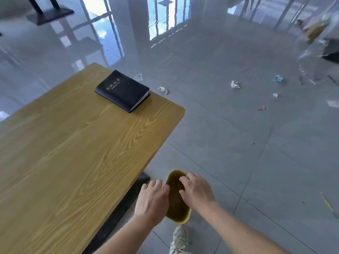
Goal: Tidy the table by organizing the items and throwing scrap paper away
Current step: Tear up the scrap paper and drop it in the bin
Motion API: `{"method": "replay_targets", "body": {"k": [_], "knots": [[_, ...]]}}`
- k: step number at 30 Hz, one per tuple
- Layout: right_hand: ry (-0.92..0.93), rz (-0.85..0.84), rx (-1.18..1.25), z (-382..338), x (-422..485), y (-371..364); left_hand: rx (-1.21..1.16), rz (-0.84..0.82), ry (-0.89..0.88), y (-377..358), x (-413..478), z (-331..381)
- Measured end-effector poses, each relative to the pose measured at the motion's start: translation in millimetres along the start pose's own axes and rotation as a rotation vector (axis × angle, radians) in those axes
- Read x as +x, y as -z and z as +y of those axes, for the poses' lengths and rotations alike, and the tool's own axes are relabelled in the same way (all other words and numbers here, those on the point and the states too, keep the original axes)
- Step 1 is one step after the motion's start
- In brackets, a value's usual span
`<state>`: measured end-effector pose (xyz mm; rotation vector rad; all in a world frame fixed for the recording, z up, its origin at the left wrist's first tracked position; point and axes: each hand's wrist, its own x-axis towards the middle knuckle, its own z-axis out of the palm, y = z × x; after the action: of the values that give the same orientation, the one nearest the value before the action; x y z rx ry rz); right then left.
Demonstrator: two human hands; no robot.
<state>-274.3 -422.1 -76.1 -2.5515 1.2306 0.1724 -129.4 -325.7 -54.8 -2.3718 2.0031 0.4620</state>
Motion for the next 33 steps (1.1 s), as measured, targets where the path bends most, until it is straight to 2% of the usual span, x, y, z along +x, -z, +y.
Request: {"method": "replay_targets", "body": {"k": [5,13,18,33], "knots": [[0.13,0.054,-0.03,-23.3,10.9,41.8,0.004,0.085,0.098,38.5,-13.8,-18.3],[0.375,0.079,-0.046,-77.8,42.7,81.5,-0.009,0.185,0.363,80.6,-67.1,-69.0],[0.515,0.101,-0.059,-146.6,48.9,93.5,-0.014,0.23,0.563,93.4,-119.4,-111.9],[0.729,-0.026,-0.093,-378.7,3.0,60.2,-0.102,0.327,0.865,88.1,-298.9,-227.9]]}}
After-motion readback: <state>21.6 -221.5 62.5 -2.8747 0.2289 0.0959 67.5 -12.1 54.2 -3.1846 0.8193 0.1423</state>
